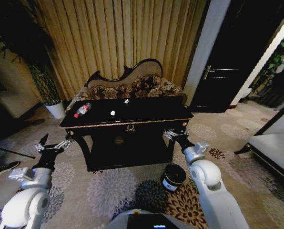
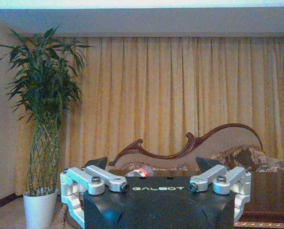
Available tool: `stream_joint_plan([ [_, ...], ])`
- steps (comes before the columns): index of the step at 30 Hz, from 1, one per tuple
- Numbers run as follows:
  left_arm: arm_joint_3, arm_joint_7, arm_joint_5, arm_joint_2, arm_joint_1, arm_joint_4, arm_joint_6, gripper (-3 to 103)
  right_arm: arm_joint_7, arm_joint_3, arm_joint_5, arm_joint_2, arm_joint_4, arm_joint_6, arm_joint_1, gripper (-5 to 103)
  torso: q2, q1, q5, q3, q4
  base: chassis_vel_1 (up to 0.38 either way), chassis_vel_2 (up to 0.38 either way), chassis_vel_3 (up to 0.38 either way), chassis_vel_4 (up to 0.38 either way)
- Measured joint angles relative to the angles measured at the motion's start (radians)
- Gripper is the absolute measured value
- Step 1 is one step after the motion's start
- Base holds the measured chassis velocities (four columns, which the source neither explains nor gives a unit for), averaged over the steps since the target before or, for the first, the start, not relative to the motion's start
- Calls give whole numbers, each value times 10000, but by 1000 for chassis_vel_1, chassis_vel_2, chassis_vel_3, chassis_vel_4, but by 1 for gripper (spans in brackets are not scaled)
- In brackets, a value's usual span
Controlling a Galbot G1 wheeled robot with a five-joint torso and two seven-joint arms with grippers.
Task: Move to the front of the table and place the trash on the table into the trash bin.
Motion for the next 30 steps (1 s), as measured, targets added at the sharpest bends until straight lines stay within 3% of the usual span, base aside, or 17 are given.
stream_joint_plan([
  [30, 36, 46, 33, -20, 64, 78, -6, 100, 0, -10, -21, -67, 74, 60, 16, 100, -1, 0, 0, 0, 2, -164, 154, 160, -158],
])
